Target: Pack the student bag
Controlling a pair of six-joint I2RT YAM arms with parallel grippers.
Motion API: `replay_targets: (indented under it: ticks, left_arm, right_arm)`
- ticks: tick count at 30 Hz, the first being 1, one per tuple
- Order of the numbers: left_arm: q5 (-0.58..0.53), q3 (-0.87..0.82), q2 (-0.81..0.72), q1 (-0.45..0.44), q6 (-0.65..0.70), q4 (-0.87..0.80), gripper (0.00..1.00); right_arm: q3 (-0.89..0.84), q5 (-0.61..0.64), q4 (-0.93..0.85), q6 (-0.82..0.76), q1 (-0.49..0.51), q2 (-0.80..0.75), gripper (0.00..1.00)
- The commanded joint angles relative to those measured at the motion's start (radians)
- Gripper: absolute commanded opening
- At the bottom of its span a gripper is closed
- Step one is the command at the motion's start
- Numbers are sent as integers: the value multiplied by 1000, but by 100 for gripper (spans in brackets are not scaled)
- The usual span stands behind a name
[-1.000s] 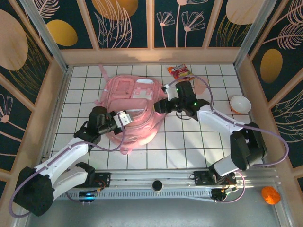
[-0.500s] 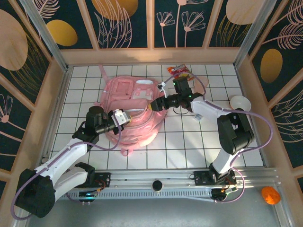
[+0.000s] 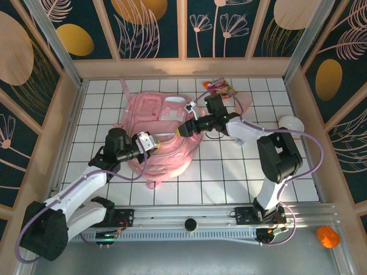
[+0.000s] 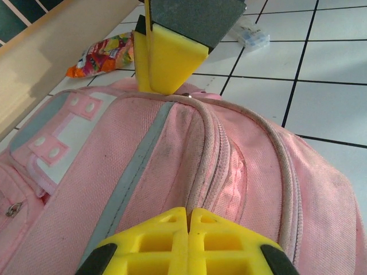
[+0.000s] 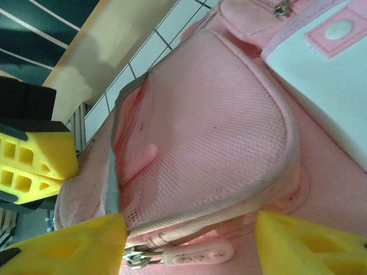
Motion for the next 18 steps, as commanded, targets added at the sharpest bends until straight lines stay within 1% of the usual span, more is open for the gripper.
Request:
replay_targets:
  ticks: [1, 6, 9, 11, 14, 18]
  left_arm:
    - [56, 33, 5, 2, -15, 112, 0]
    - [52, 37, 20, 3, -6, 114, 0]
    - [49, 41, 25, 3, -3, 115, 0]
    - [45, 43, 26, 3, 0, 115, 0]
    - [42, 48, 27, 3, 2, 114, 0]
    - [42, 66, 28, 6, 3, 107, 0]
  right_arm:
    - [15, -54, -59, -26, 39, -4, 59]
    - [16, -85, -132, -45, 44, -31, 55]
    - [19, -74, -183, -66, 46, -43, 54]
    - [20, -58, -207, -77, 49, -47, 55]
    - [29, -25, -238, -91, 65, -49, 59]
    - [53, 16, -281, -111, 91, -44, 59]
